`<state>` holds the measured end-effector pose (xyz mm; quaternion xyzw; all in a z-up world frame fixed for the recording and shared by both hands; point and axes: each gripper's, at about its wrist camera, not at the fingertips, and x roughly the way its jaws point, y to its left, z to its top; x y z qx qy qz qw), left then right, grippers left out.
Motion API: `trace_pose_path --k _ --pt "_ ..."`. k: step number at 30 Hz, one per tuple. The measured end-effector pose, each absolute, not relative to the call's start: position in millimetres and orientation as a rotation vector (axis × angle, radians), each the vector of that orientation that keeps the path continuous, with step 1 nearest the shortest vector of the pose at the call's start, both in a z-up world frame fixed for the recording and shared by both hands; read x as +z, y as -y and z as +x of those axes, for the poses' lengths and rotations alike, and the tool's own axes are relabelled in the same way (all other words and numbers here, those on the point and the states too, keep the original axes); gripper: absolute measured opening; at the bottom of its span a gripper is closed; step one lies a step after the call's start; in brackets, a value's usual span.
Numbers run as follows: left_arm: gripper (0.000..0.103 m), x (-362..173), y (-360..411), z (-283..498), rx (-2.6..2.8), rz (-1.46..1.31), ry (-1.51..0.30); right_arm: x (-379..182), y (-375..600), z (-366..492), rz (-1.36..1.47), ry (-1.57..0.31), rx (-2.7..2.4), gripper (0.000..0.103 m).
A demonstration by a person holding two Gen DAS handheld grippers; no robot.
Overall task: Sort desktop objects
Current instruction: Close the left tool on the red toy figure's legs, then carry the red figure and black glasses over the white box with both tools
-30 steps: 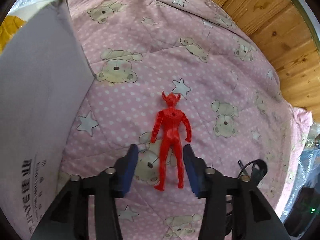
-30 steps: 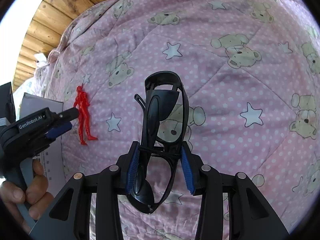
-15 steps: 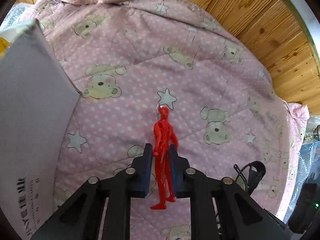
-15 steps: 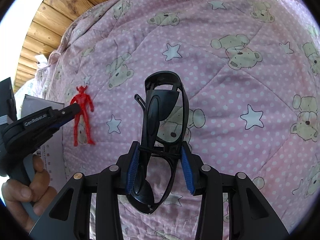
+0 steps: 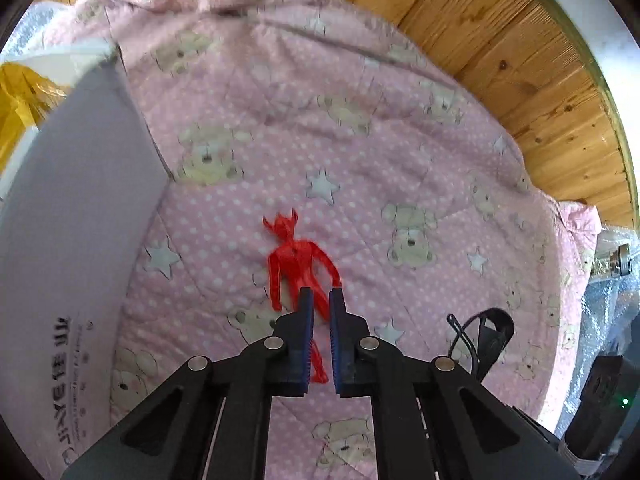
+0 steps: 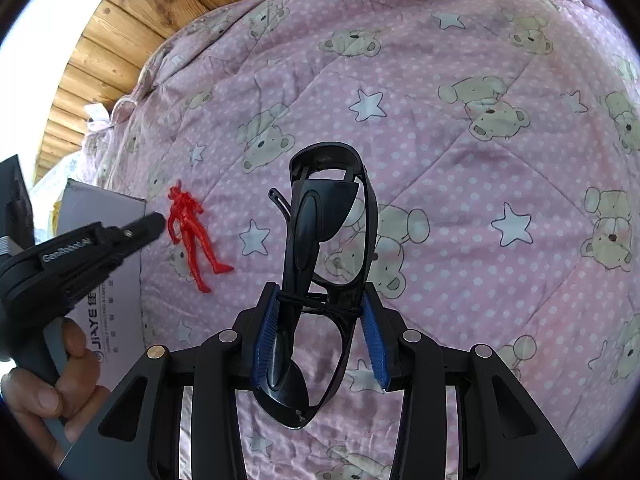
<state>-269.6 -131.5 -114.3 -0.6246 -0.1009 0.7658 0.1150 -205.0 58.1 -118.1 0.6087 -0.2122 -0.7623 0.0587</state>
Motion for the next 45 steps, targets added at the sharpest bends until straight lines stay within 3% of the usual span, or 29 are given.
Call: trace_pose_path --k 2,3,4,7,10,11,12,13,23,45 --pt "0.031 -124 139 -268 2.251 -1.907 0.314 -118 -56 -204 1.843 0.64 -2.307 0.042" --pt "0.05 -128 142 -269 2.263 -1.922 0.336 -118 -56 -203 1.843 0.638 -2.306 0.042" --pt "0.057 -133 144 -270 2.27 -1.93 0.362 -119 -56 -202 1.845 0.638 -2.305 0.042" --pt "0.057 -146 136 -273 2.241 -1.959 0.327 -123 -58 -201 1.856 0.638 -2.298 0.042" --pt "0.069 -151 115 -273 2.281 -1.935 0.164 -129 -60 -202 1.867 0.648 -2.291 0.042" --pt "0.068 -151 110 -272 2.307 -1.927 0.101 -130 -61 -203 1.869 0.65 -2.29 0.042" --pt "0.048 -149 108 -271 2.333 -1.91 0.073 -130 -61 -203 1.868 0.655 -2.29 0.042" --pt "0.042 -146 110 -272 2.344 -1.889 0.083 -130 -61 -204 1.865 0.658 -2.289 0.042" --pt "0.041 -106 143 -263 2.352 -1.802 0.245 -116 -57 -204 1.824 0.643 -2.302 0.042" --pt "0.041 -21 190 -202 2.344 -1.64 0.386 -42 12 -156 1.698 0.436 -2.306 0.042"
